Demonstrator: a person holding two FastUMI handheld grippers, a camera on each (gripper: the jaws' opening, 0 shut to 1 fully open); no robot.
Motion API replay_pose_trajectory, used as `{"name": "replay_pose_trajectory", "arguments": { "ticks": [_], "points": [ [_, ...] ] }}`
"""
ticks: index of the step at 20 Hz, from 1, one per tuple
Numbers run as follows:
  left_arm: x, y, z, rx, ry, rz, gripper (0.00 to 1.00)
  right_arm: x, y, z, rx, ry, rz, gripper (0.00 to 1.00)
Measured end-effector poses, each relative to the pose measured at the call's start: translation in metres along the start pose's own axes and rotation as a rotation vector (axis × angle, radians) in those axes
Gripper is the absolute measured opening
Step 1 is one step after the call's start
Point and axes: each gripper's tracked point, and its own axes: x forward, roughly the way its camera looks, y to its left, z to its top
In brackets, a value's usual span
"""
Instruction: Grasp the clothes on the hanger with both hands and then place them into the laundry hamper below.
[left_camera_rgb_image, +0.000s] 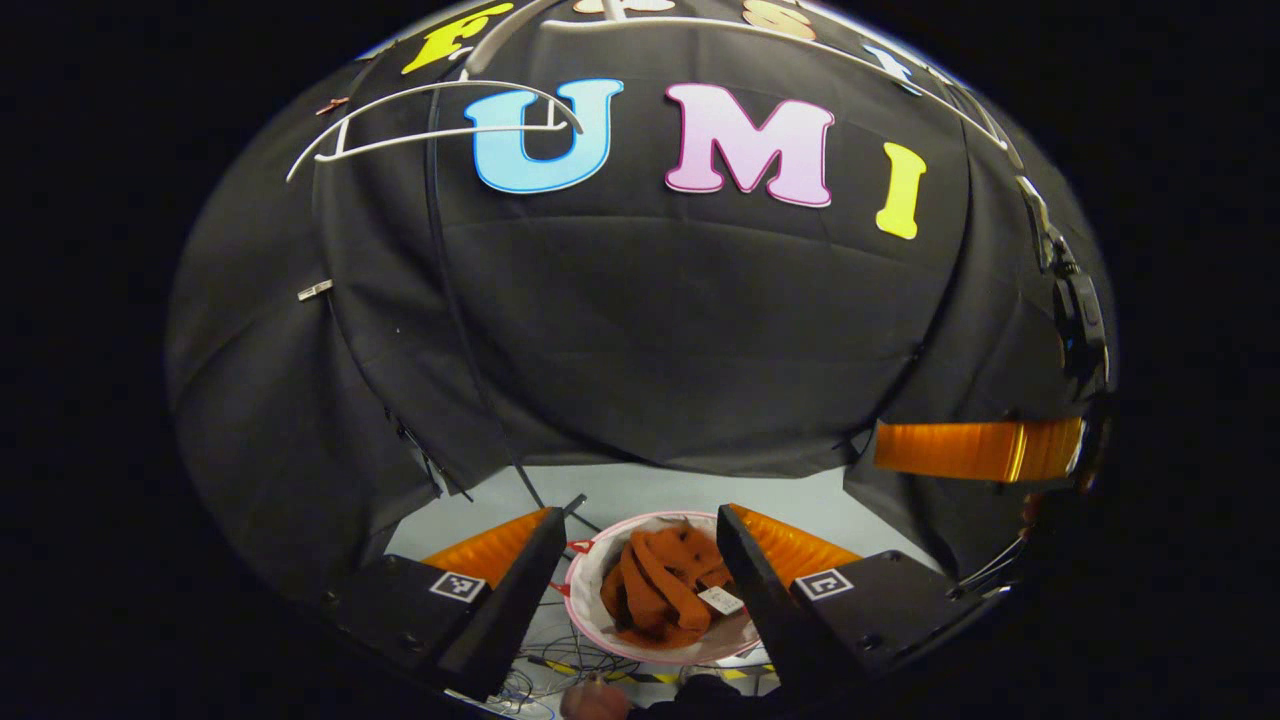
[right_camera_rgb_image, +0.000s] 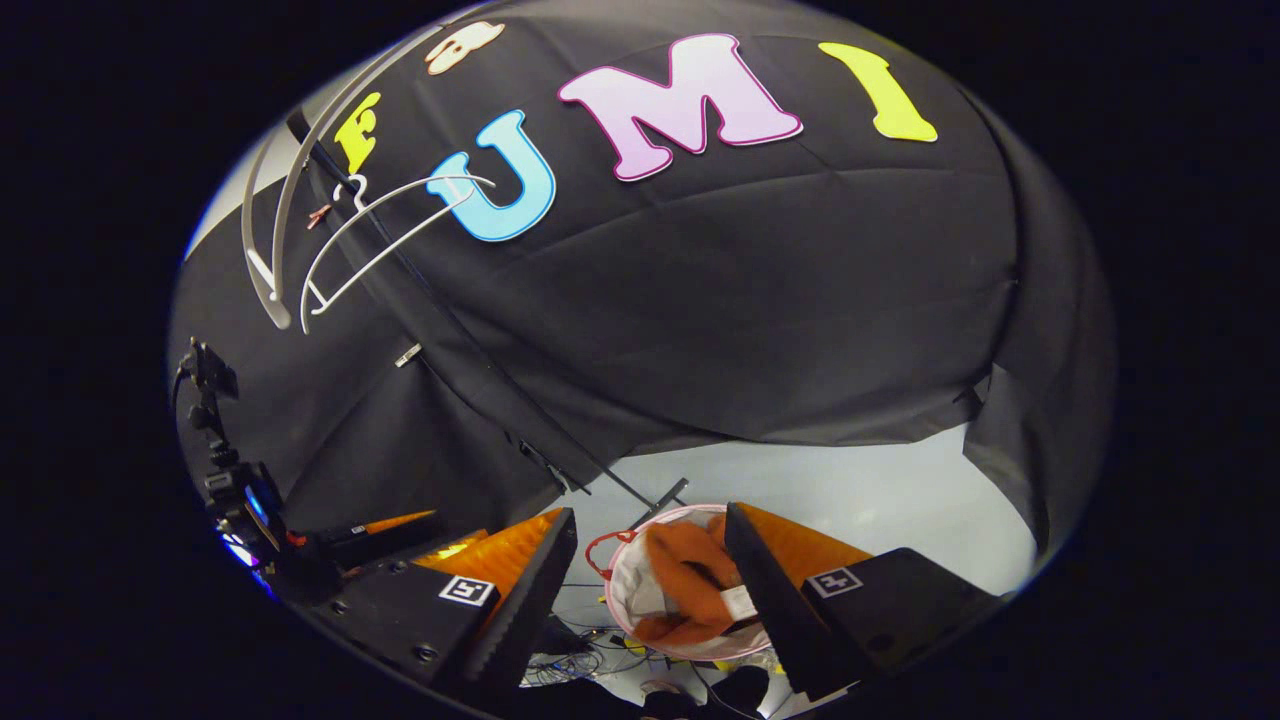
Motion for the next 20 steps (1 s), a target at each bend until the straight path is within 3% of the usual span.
{"name": "replay_pose_trajectory", "arguments": {
  "ticks": [10,20],
  "points": [
    [-0.059,0.011,0.022,-0.011,-0.128,-0.048,0.97,-0.050,0.028,-0.003,-0.026,-0.088,-0.020,0.97],
    [-0.171,0.050,0.050,0.041,-0.318,-0.168,0.97,-0.146,0.126,-0.004,-0.104,-0.302,-0.032,1.00]
  ]
}}
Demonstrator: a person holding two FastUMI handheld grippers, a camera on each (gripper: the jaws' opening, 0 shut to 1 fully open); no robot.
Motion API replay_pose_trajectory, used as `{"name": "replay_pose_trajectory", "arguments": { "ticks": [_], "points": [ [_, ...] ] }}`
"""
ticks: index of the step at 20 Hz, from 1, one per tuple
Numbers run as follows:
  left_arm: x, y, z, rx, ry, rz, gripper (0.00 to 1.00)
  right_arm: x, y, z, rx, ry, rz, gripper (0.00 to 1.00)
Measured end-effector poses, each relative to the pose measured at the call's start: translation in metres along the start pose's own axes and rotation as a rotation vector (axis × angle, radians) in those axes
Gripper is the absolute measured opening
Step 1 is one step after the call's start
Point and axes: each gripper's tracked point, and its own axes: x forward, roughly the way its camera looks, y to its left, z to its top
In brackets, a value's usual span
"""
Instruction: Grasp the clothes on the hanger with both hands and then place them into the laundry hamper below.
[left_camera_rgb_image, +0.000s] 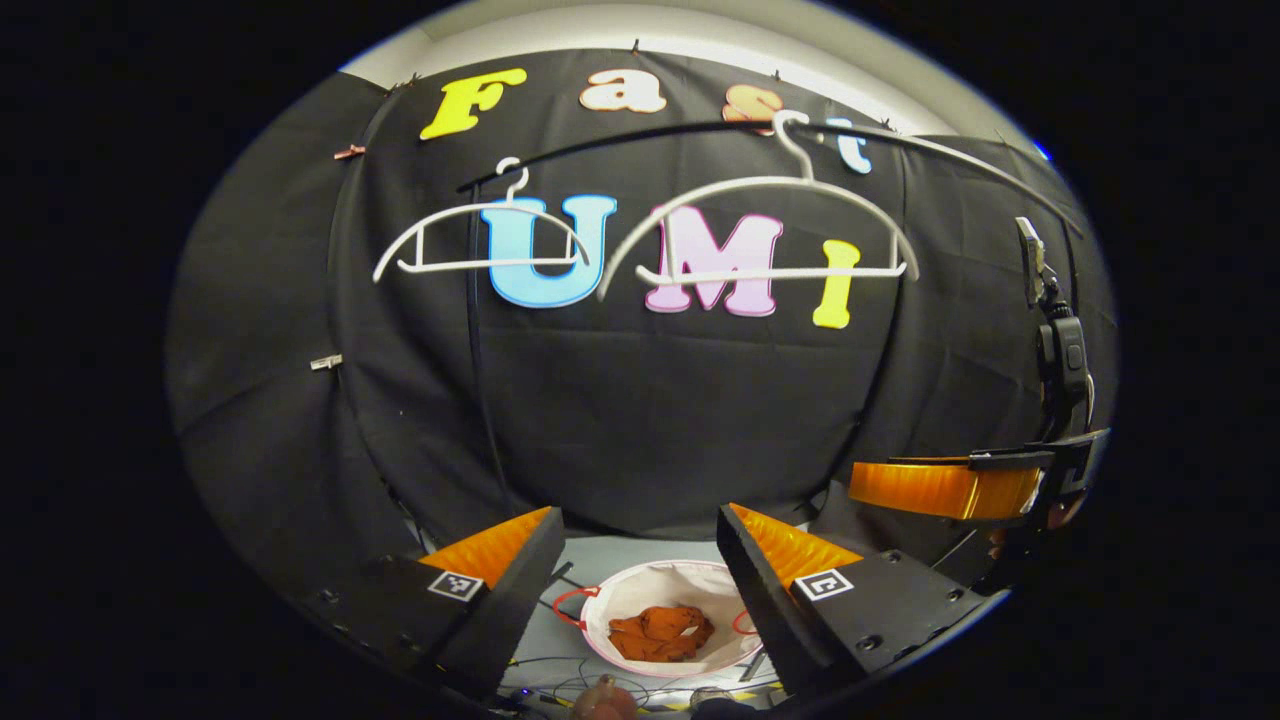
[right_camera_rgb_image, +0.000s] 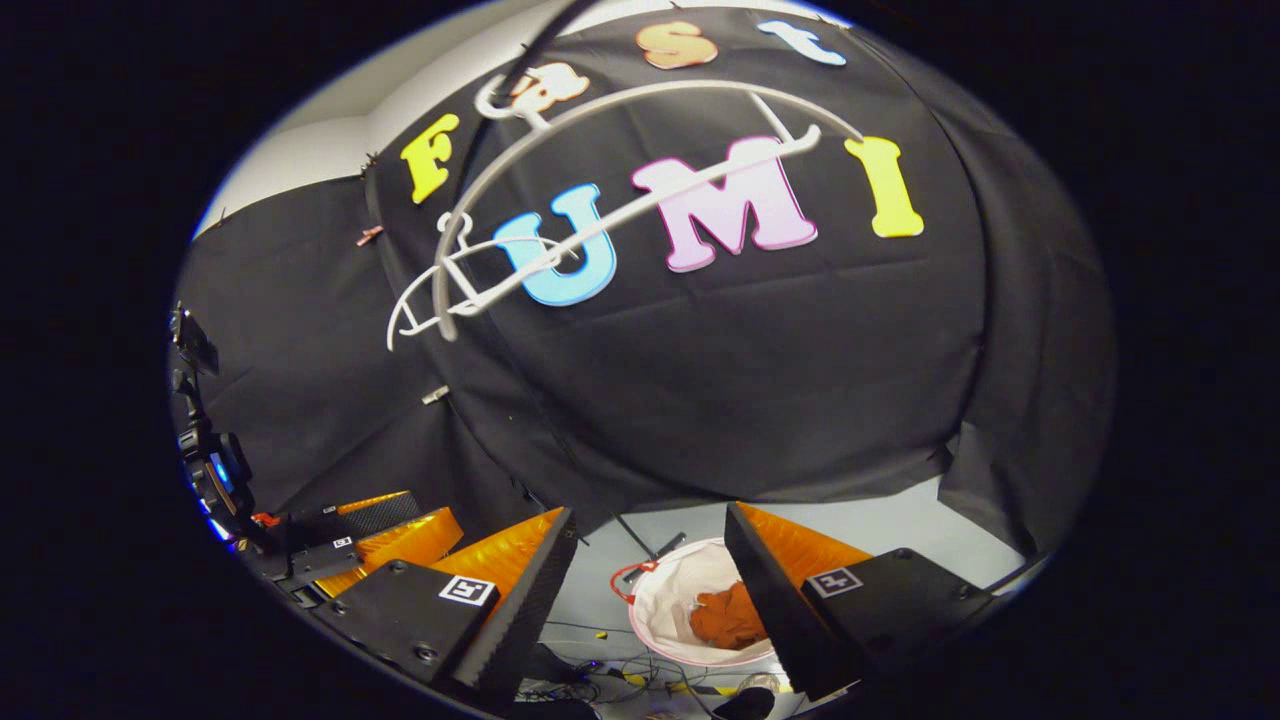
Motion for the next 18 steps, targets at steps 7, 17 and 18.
{"name": "replay_pose_trajectory", "arguments": {
  "ticks": [7,17,18],
  "points": [
    [-0.085,0.019,0.033,0.021,-0.113,-0.099,0.97,-0.079,0.071,0.019,-0.091,-0.175,-0.041,0.98],
    [-0.173,0.023,0.108,0.081,-0.308,-0.151,0.96,-0.159,0.151,0.092,-0.207,-0.431,-0.003,1.00],
    [-0.179,0.022,0.115,0.080,-0.325,-0.151,0.97,-0.165,0.158,0.097,-0.222,-0.452,0.012,1.00]
  ]
}}
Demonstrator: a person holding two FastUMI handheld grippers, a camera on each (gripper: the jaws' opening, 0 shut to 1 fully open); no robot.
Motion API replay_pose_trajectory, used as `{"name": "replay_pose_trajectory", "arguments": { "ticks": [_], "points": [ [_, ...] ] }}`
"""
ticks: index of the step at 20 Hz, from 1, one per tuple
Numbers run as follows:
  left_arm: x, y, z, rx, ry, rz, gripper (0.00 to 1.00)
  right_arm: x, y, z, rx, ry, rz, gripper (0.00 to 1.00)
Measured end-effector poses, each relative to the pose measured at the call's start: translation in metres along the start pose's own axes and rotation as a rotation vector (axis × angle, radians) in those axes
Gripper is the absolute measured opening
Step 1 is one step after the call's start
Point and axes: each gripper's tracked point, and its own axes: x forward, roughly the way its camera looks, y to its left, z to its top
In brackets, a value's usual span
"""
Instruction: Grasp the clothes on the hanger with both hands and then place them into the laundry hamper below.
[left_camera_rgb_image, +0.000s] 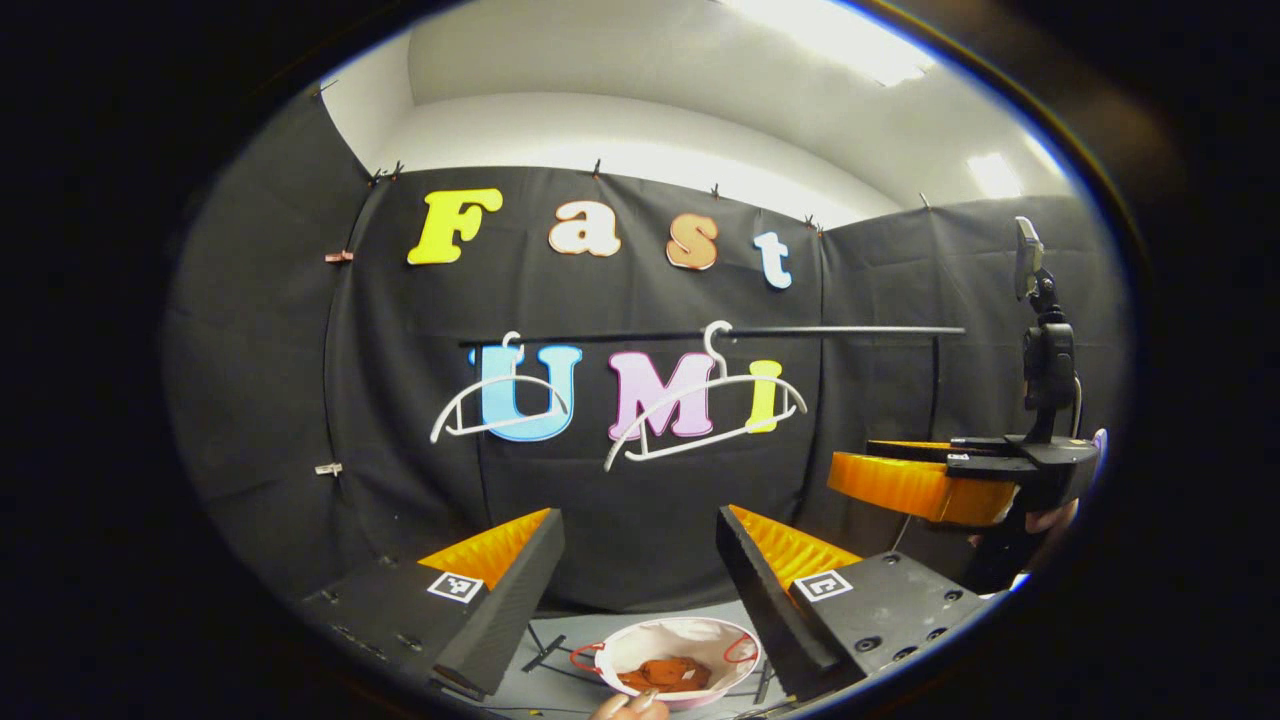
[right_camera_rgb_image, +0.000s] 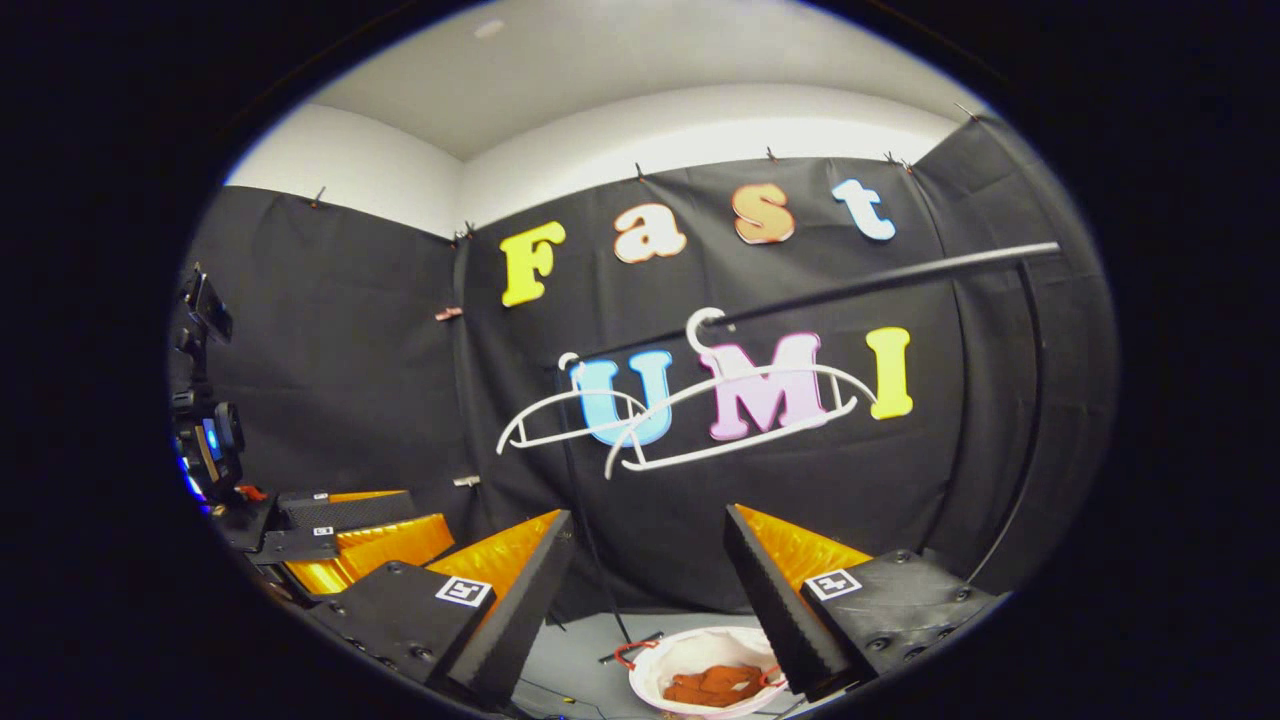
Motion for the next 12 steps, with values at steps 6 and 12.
{"name": "replay_pose_trajectory", "arguments": {
  "ticks": [6,12],
  "points": [
    [-0.013,-0.003,0.030,-0.001,-0.064,0.015,0.98,-0.012,0.007,0.040,-0.065,-0.120,0.003,1.00],
    [-0.019,-0.002,0.046,-0.011,-0.098,0.031,0.98,-0.023,0.003,0.064,-0.138,-0.231,-0.048,0.98]
  ]
}}
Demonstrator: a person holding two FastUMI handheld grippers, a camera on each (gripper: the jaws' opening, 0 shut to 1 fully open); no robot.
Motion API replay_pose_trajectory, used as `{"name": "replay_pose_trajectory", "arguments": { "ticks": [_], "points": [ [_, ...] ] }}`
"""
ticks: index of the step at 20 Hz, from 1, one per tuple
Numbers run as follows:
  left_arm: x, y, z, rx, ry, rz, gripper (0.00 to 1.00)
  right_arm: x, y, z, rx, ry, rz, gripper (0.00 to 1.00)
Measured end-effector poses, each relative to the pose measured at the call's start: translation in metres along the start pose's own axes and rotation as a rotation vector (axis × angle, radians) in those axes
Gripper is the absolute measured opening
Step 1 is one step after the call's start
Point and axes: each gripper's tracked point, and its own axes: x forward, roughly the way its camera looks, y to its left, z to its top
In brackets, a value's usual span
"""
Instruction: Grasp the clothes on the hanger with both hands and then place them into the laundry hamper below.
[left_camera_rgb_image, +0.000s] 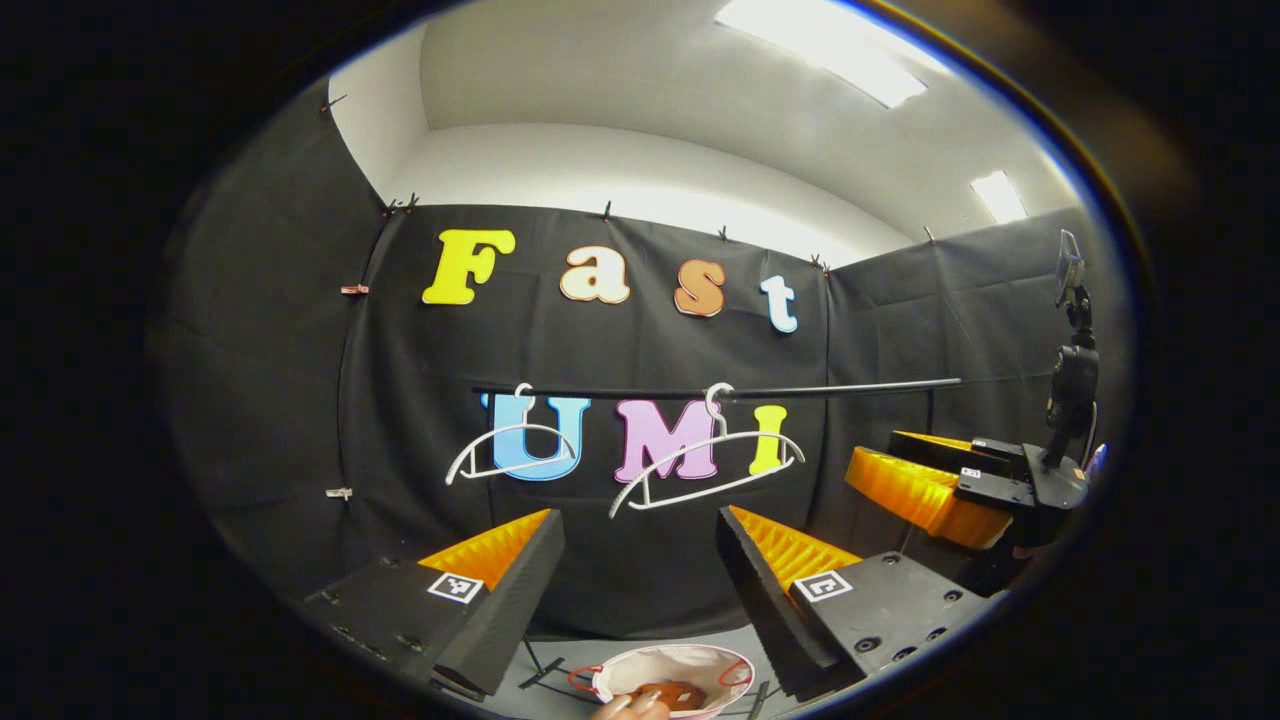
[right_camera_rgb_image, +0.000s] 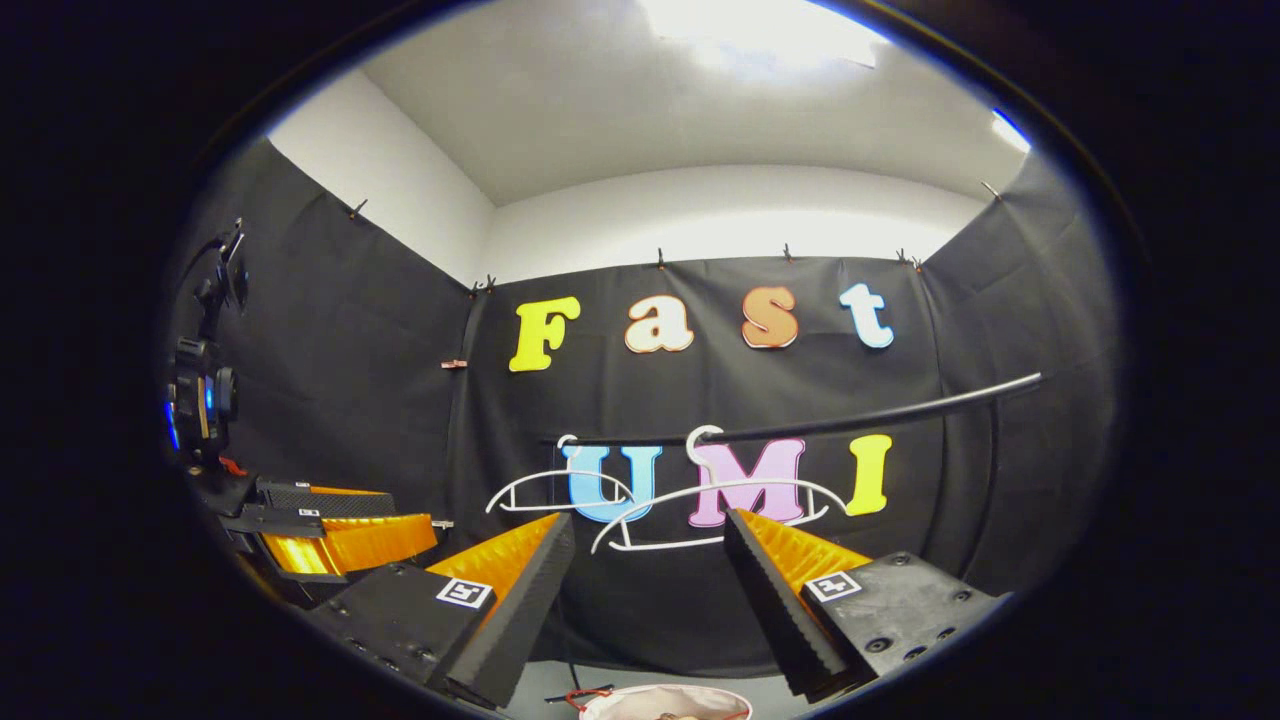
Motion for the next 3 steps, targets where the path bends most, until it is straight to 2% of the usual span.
{"name": "replay_pose_trajectory", "arguments": {
  "ticks": [3],
  "points": [
    [-0.0009,-0.0029,0.0050,-0.002,-0.015,-0.006,0.96,-0.0047,-0.0034,0.0038,0.016,-0.006,-0.009,0.98]
  ]
}}
